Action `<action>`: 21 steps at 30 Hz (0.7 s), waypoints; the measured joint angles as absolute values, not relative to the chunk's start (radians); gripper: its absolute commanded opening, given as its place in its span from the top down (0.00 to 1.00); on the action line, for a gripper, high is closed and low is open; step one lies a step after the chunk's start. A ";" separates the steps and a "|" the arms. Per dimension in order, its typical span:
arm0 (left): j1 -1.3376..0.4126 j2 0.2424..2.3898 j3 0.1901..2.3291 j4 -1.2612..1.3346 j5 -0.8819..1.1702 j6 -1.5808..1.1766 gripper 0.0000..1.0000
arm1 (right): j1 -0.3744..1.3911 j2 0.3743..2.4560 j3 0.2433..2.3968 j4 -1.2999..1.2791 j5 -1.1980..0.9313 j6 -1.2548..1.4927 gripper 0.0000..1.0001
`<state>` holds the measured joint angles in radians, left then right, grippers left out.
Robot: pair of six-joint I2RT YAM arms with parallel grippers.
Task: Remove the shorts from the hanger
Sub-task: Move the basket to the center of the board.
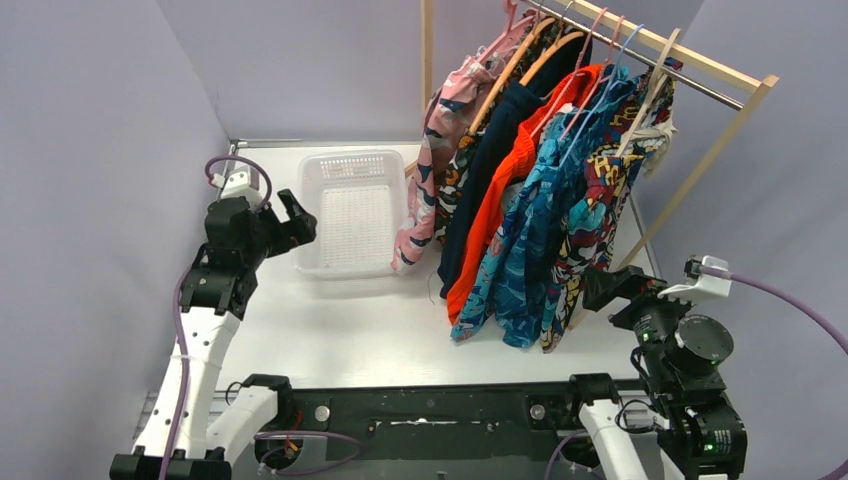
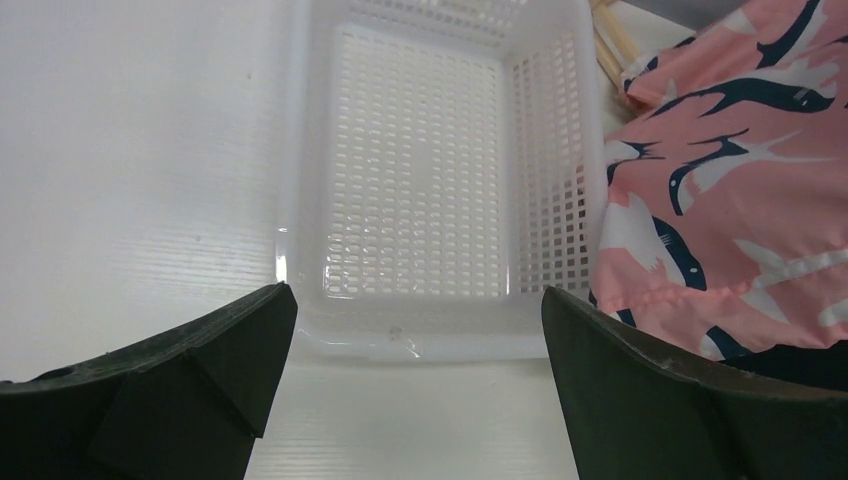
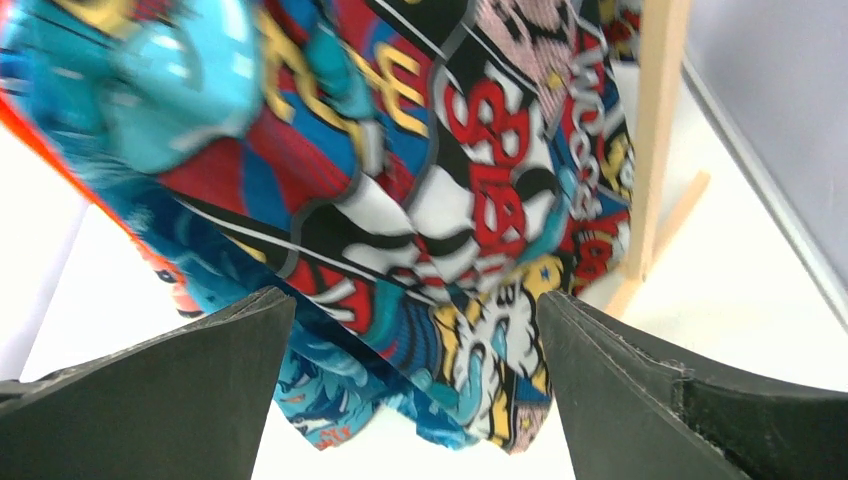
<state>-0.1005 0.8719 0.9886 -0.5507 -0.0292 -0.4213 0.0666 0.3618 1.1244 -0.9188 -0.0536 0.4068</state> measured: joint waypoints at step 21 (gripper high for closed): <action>-0.003 1.497 1.123 -0.550 -0.146 -0.441 0.04 | 0.020 0.309 0.778 -1.121 0.247 0.853 0.02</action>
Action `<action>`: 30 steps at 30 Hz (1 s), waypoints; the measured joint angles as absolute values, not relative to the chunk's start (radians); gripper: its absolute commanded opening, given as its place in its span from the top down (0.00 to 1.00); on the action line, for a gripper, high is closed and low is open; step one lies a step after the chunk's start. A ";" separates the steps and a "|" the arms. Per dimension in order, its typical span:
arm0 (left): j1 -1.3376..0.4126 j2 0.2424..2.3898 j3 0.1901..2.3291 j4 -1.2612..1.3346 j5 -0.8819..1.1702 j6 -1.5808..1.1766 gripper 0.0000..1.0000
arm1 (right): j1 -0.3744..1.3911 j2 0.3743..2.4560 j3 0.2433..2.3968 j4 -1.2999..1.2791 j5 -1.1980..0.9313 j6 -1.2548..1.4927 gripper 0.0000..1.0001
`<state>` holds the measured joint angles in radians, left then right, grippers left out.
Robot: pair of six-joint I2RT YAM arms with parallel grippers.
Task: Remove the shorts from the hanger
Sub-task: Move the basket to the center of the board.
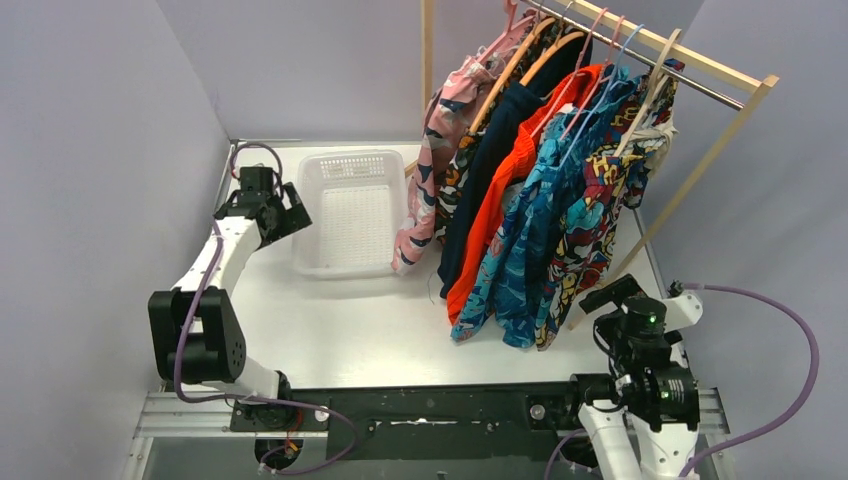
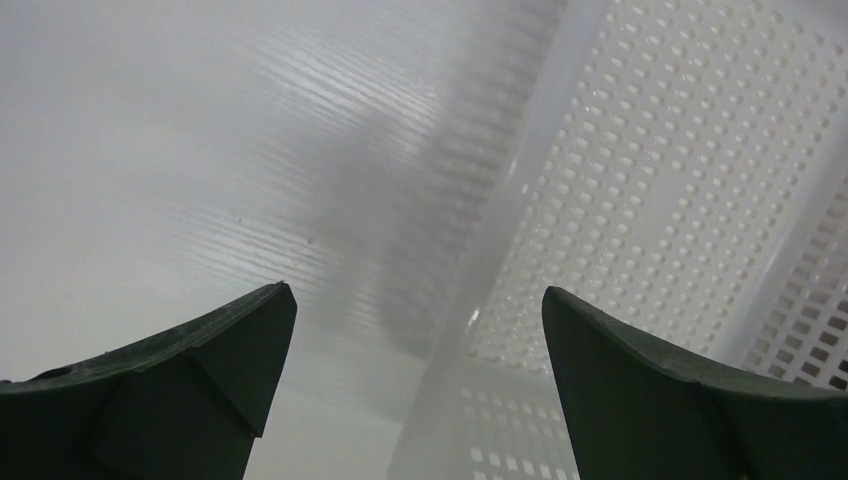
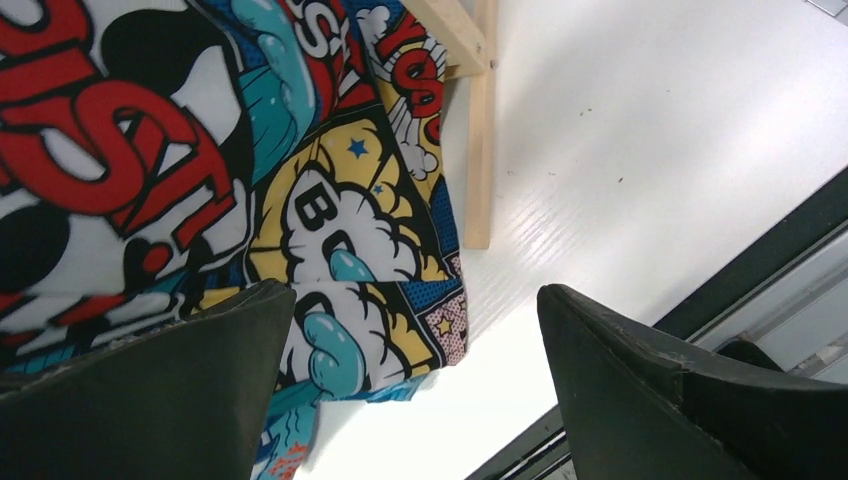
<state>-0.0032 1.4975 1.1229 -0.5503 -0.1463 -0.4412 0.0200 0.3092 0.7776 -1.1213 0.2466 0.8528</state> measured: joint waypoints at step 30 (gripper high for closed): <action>0.508 1.389 0.856 -0.525 0.000 -0.475 0.22 | 0.007 0.493 0.680 -0.918 0.369 0.989 0.02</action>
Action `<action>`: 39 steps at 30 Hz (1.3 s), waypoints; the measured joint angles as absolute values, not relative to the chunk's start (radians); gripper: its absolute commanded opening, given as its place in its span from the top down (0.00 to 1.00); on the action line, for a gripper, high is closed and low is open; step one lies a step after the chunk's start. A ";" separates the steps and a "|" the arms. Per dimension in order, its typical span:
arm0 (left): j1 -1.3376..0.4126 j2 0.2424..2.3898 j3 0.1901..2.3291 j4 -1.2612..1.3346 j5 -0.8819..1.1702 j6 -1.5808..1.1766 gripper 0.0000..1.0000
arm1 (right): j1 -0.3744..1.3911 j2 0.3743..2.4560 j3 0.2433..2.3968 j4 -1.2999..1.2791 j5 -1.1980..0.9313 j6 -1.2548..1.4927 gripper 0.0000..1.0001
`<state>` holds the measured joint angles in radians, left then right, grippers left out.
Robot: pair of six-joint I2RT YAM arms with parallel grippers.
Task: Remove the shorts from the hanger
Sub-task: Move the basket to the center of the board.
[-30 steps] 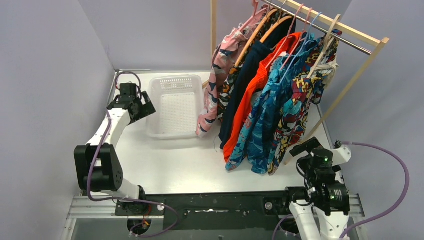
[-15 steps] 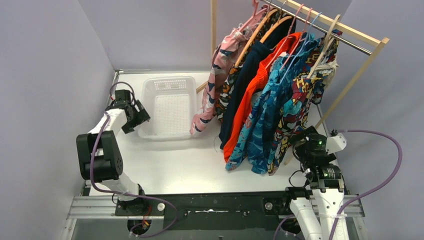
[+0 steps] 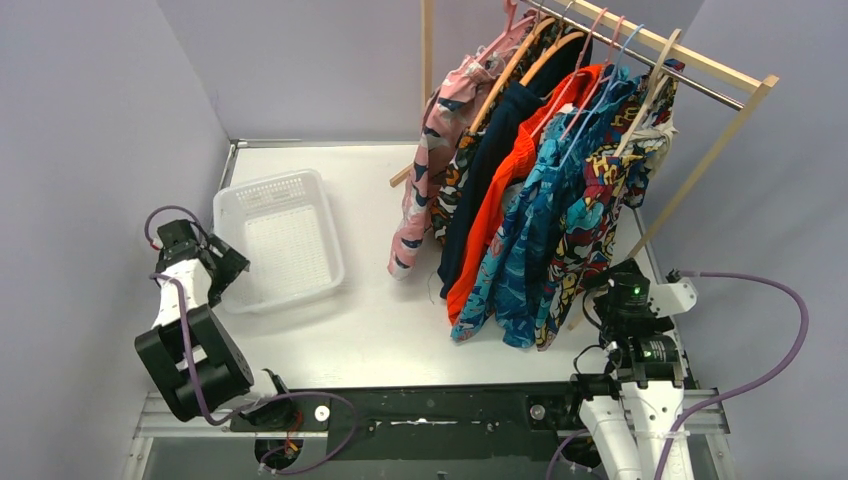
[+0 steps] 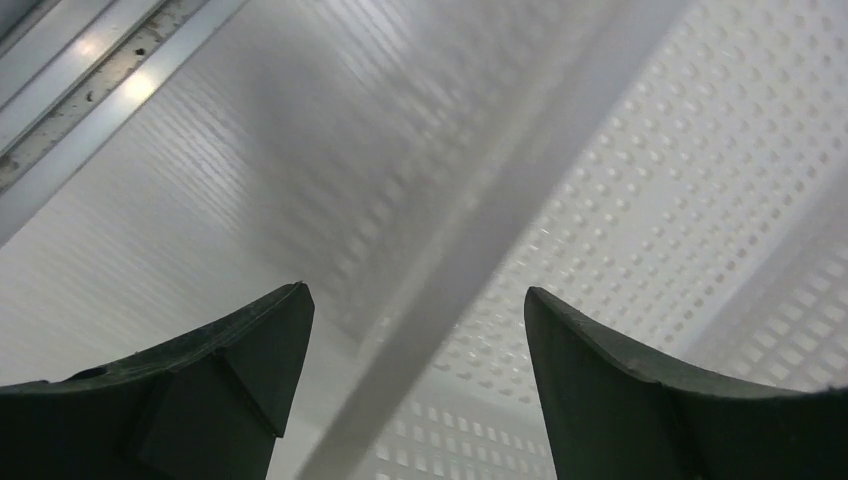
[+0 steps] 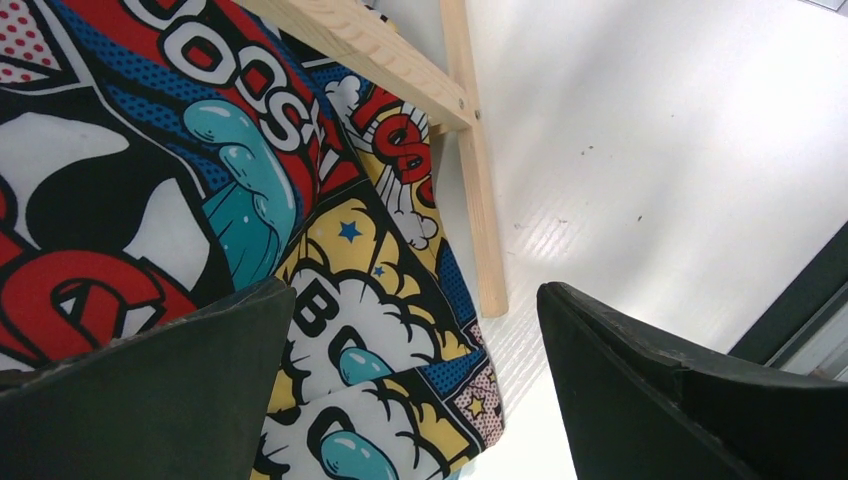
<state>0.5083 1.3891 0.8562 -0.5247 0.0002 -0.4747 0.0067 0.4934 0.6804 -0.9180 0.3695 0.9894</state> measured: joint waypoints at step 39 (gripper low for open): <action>-0.191 1.286 1.129 -0.453 0.214 -0.429 0.16 | -0.342 0.994 0.334 -0.114 -0.124 0.660 0.02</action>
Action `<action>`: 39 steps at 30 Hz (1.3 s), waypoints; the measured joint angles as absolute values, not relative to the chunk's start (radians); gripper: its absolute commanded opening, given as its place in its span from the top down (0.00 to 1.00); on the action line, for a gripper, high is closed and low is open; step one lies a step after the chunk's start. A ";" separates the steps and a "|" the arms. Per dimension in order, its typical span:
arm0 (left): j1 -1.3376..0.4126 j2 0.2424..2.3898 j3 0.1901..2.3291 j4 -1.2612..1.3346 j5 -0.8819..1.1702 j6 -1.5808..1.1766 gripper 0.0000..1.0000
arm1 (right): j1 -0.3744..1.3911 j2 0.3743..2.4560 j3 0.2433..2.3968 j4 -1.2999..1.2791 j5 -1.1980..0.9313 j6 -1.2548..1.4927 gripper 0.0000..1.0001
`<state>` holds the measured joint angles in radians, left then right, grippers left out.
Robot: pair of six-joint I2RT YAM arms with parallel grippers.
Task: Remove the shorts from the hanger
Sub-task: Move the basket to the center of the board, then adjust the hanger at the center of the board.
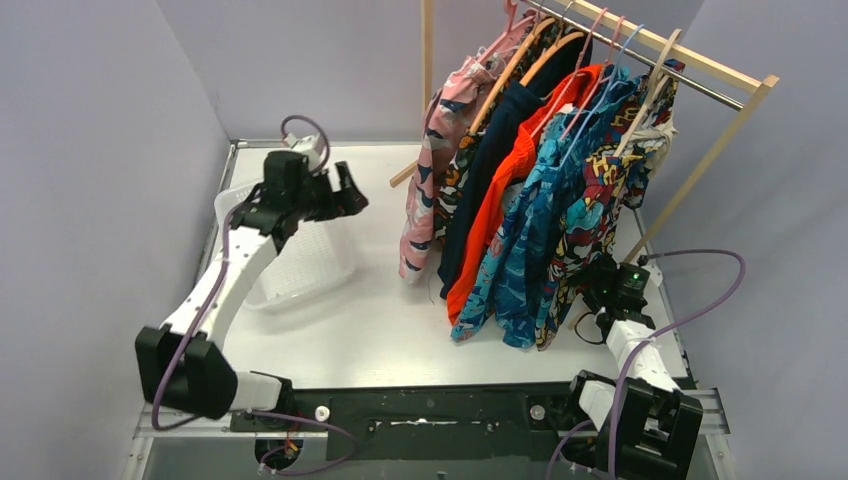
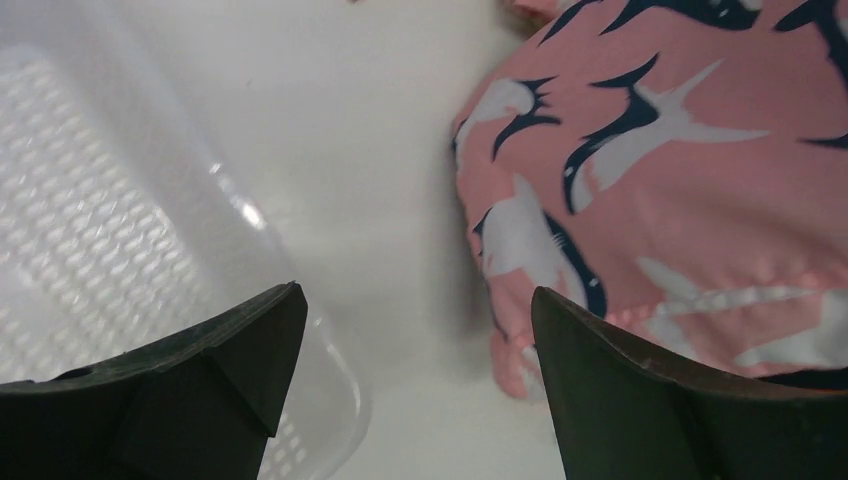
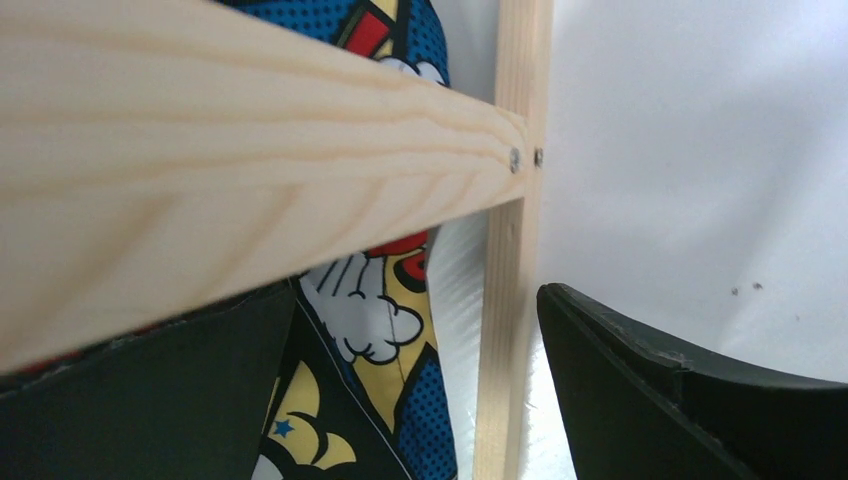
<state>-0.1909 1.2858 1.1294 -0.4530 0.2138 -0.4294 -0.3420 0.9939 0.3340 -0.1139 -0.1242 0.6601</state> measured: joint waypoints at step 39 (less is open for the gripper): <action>-0.301 2.639 2.400 -0.595 0.154 -0.170 0.27 | -0.367 1.007 0.316 -0.081 -0.202 0.637 0.02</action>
<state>-0.3008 2.6392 2.4001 -0.5953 0.1535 -0.1699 -0.3672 1.0069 0.3157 -0.0814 -0.2024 0.6373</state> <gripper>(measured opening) 0.737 0.977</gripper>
